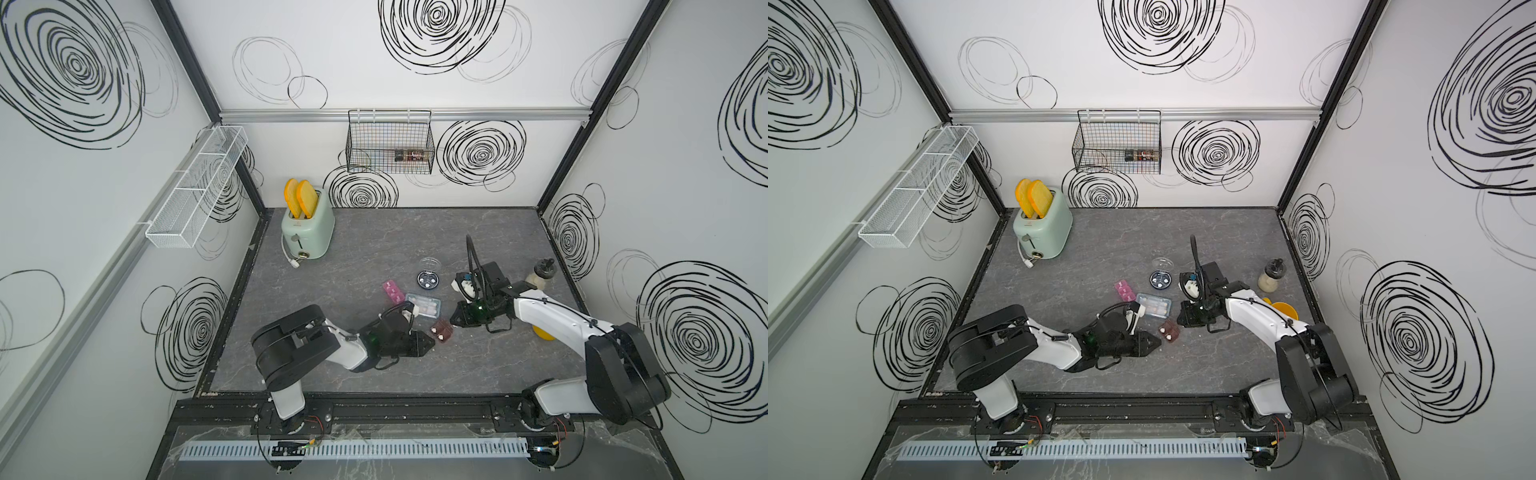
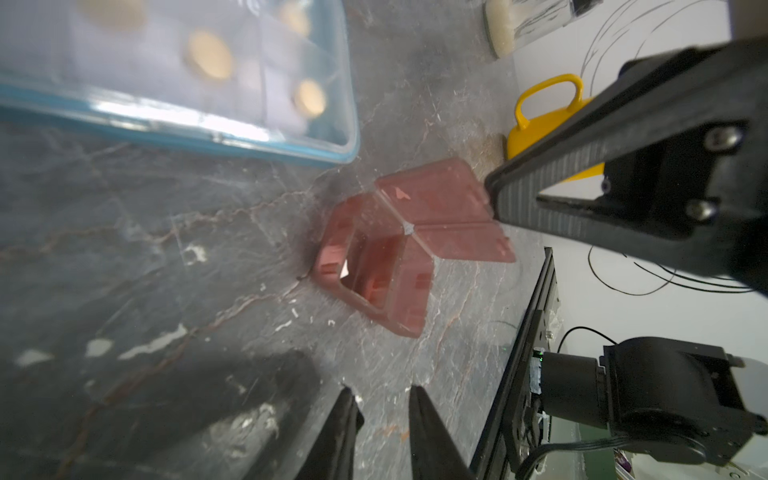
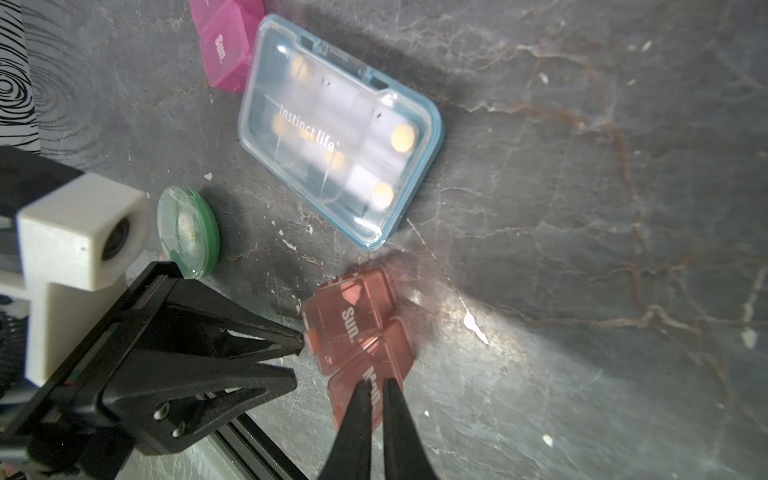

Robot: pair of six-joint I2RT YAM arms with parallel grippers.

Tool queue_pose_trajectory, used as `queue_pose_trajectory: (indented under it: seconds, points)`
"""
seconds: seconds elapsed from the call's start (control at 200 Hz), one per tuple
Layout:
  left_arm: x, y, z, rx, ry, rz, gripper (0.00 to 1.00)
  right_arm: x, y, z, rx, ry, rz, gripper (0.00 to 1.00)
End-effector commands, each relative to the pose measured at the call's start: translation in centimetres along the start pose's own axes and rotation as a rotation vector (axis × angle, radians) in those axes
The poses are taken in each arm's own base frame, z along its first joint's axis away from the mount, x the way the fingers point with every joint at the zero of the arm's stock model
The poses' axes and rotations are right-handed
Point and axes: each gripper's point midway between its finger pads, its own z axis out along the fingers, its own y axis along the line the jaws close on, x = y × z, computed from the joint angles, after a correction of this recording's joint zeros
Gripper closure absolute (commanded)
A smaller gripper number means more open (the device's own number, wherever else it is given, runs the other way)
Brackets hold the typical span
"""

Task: Close pillboxes
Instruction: Close the pillbox at the center of the board.

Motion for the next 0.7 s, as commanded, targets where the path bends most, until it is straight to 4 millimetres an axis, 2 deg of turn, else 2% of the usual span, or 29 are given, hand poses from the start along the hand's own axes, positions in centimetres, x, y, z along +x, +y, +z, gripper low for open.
queue_pose_trajectory:
  seconds: [0.0, 0.425, 0.695]
  points:
    - [-0.4, -0.3, 0.9, 0.006, -0.012, 0.008, 0.73, 1.0, 0.6, -0.1, -0.019, 0.022, -0.012, 0.88]
    - [-0.6, 0.0, 2.4, 0.009, -0.004, -0.003, 0.73, 1.5, 1.3, 0.4, -0.035, 0.039, -0.029, 0.88]
    - [-0.7, 0.0, 2.6, 0.008, -0.007, -0.003, 0.73, 2.0, 1.8, 0.9, -0.050, 0.052, -0.035, 0.88]
